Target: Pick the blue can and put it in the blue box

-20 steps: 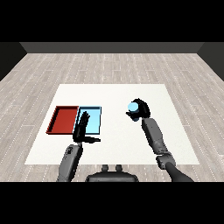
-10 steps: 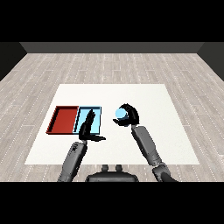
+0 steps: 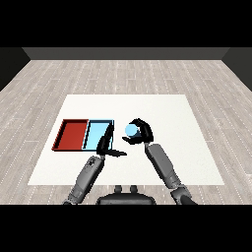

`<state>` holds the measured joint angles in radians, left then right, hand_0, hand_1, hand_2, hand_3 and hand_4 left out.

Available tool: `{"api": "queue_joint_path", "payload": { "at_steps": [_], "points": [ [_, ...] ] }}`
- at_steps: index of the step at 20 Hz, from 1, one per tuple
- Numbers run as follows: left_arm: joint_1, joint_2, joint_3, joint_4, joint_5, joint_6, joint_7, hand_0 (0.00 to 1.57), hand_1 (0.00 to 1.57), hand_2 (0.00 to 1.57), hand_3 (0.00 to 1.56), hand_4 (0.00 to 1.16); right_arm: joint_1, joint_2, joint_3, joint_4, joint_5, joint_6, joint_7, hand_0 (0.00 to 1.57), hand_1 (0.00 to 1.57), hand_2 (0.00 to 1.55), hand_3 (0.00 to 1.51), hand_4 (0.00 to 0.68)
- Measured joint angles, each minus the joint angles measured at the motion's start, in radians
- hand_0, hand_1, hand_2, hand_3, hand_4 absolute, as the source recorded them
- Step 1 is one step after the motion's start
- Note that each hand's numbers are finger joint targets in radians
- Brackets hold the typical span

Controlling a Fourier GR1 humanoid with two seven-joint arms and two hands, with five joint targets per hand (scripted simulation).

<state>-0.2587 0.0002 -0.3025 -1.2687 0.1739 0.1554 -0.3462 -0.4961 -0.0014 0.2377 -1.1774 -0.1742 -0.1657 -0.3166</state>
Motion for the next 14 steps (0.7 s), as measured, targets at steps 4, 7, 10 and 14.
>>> {"api": "queue_joint_path", "payload": {
  "at_steps": [4,7,10,14],
  "points": [
    [-0.033,0.0,-0.046,0.069,0.03,0.036,-0.027,0.0,0.0,0.0,0.0,0.0,-0.001,0.0,0.015,-0.022,0.004,-0.006,0.012,1.4,1.4,1.44,1.4,0.669],
    [-0.063,0.0,-0.071,0.134,0.054,0.056,-0.046,0.0,0.0,0.0,0.0,0.0,-0.009,0.001,0.022,-0.012,-0.002,-0.001,-0.001,1.4,1.4,1.44,1.4,0.679],
    [-0.082,0.001,-0.09,0.154,0.068,0.066,-0.039,0.0,0.0,0.0,0.0,0.0,-0.007,-0.001,0.035,-0.033,-0.001,-0.005,0.013,1.39,1.39,1.45,1.41,0.68],
    [-0.089,0.0,-0.126,0.175,0.092,0.092,-0.048,0.0,0.0,0.0,0.0,0.0,0.0,0.0,0.088,-0.051,-0.021,-0.033,0.007,1.4,1.4,1.44,1.41,0.666]
  ]
}}
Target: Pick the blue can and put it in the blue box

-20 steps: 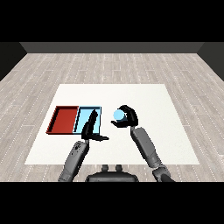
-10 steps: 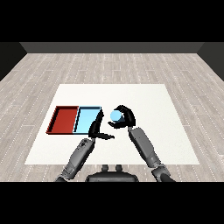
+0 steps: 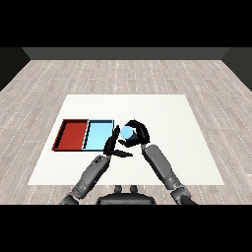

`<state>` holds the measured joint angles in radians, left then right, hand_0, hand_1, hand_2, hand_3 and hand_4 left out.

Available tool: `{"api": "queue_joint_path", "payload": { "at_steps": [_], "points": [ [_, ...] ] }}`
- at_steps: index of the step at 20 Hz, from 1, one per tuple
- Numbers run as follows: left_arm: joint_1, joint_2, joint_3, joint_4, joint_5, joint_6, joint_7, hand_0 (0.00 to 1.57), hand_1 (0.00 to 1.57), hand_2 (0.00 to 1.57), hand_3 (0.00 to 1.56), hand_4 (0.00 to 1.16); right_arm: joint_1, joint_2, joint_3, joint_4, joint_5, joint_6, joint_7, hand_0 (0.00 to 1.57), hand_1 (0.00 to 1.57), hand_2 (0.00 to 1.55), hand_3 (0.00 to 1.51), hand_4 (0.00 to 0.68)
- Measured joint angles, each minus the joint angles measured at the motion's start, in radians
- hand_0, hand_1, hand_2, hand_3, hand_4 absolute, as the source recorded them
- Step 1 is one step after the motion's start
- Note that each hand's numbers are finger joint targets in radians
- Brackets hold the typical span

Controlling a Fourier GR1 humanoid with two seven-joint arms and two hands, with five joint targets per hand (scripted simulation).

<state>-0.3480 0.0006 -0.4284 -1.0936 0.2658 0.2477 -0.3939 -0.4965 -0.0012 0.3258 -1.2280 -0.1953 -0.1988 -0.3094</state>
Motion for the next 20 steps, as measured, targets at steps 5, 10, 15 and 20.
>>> {"api": "queue_joint_path", "payload": {
  "at_steps": [5,10,15,20],
  "points": [
    [-0.031,0.0,-0.035,0.024,0.046,0.027,-0.008,0.0,0.0,0.0,0.0,0.0,-0.001,0.001,0.031,0.001,-0.001,-0.015,-0.006,1.39,1.39,1.43,1.39,0.651],
    [-0.07,0.0,-0.043,0.084,0.077,0.019,-0.042,0.0,0.0,0.0,0.0,0.0,-0.017,0.001,0.065,0.005,-0.009,-0.038,-0.001,1.43,1.43,1.43,1.39,0.63],
    [-0.093,0.0,-0.087,0.098,0.109,0.048,-0.048,0.0,0.0,0.0,0.0,0.0,-0.014,0.001,0.103,-0.004,-0.024,-0.052,0.007,1.41,1.41,1.44,1.39,0.625],
    [-0.112,0.002,-0.068,0.11,0.108,0.028,-0.07,0.0,0.0,0.0,0.0,0.28,-0.031,0.001,0.15,0.005,-0.027,-0.082,0.004,1.25,1.25,1.41,1.4,0.613]
  ]
}}
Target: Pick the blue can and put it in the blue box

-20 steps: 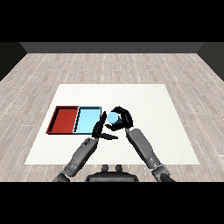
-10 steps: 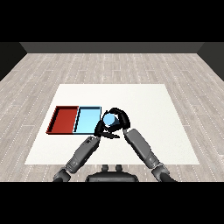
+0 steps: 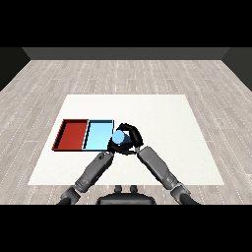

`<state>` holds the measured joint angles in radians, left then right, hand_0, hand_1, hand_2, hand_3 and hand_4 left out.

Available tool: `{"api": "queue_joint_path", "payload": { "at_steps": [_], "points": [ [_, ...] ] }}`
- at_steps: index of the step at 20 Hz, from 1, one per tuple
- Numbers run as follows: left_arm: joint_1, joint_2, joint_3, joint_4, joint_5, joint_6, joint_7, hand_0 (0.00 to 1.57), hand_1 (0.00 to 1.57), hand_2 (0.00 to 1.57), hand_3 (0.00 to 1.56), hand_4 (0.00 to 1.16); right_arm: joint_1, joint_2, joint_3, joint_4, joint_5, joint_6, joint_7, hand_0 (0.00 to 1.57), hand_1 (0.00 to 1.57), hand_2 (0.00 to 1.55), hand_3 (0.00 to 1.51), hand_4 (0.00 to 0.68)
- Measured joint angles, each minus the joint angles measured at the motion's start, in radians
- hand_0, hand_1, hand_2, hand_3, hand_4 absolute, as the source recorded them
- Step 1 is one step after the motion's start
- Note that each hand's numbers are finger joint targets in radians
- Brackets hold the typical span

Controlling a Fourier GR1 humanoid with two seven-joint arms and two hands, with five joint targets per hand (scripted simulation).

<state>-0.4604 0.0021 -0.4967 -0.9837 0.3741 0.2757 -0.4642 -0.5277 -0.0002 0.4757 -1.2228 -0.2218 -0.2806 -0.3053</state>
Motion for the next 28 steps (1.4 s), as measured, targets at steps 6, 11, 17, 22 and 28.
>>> {"api": "queue_joint_path", "payload": {
  "at_steps": [6,11,17,22,28],
  "points": [
    [-0.022,0.025,-0.033,-0.015,-0.138,0.127,0.074,0.32,0.32,0.52,0.17,0.0,-0.016,-0.01,0.053,-0.015,-0.014,-0.024,0.004,1.47,1.47,1.47,1.4,0.596],
    [-0.047,0.056,-0.07,0.012,-0.256,0.208,0.113,0.0,0.0,0.0,0.0,0.43,-0.052,-0.024,0.111,0.018,-0.051,-0.07,-0.017,1.45,1.45,1.46,1.39,0.59],
    [-0.001,0.038,-0.048,-0.015,-0.165,0.241,0.045,0.81,0.81,0.85,0.72,0.69,-0.058,-0.026,0.138,0.018,-0.074,-0.082,-0.036,1.44,1.44,1.45,1.39,0.602],
    [-0.007,0.037,-0.039,-0.015,-0.148,0.232,0.043,0.63,0.63,0.73,0.51,0.66,-0.064,-0.026,0.134,-0.005,-0.079,-0.079,-0.008,1.43,1.43,1.45,1.39,0.593],
    [-0.003,0.019,-0.016,0.009,-0.077,0.179,0.026,1.43,1.43,1.35,1.05,0.66,-0.047,-0.017,0.128,0.003,-0.098,-0.083,-0.029,1.32,1.32,1.42,1.38,0.515]
  ]
}}
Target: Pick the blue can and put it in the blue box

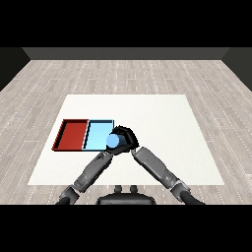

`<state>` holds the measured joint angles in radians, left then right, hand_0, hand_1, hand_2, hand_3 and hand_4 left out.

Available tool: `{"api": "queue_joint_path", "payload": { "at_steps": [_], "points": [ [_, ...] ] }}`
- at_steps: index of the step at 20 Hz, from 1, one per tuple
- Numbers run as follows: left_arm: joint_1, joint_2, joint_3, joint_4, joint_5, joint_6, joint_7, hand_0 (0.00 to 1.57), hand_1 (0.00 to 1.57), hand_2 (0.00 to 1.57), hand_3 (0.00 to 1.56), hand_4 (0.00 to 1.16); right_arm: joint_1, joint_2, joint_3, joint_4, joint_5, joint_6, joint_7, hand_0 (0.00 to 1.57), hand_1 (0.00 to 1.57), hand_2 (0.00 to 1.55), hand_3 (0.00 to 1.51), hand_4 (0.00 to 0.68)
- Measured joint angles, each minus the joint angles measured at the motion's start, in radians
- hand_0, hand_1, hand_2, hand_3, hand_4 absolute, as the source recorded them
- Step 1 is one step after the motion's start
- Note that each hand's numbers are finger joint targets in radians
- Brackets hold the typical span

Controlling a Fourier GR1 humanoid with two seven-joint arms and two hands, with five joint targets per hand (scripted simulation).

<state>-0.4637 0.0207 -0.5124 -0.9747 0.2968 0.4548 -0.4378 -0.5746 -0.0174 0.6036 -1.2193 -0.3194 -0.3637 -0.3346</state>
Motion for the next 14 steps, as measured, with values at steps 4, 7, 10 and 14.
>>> {"api": "queue_joint_path", "payload": {
  "at_steps": [4,7,10,14],
  "points": [
    [0.016,-0.007,0.014,-0.011,0.015,0.001,0.008,1.57,1.57,1.52,1.45,1.1,0.014,0.002,-0.02,-0.031,-0.052,0.023,0.025,0.54,0.54,0.55,0.0,0.0],
    [0.01,-0.009,0.015,0.004,0.031,-0.004,0.007,1.57,1.57,1.52,1.45,1.1,0.016,0.006,-0.038,-0.021,-0.052,0.04,0.032,0.0,0.0,0.0,0.0,0.0],
    [0.001,-0.011,0.014,0.02,0.043,-0.011,0.004,1.57,1.57,1.52,1.45,1.1,0.023,0.008,-0.051,-0.025,-0.045,0.049,0.041,0.0,0.0,0.0,0.0,0.0],
    [0.008,-0.007,0.033,0.008,0.025,-0.019,0.011,1.57,1.57,1.55,1.48,1.14,0.036,0.012,-0.046,-0.05,-0.037,0.037,0.05,0.0,0.0,0.0,0.0,0.0]
  ]
}}
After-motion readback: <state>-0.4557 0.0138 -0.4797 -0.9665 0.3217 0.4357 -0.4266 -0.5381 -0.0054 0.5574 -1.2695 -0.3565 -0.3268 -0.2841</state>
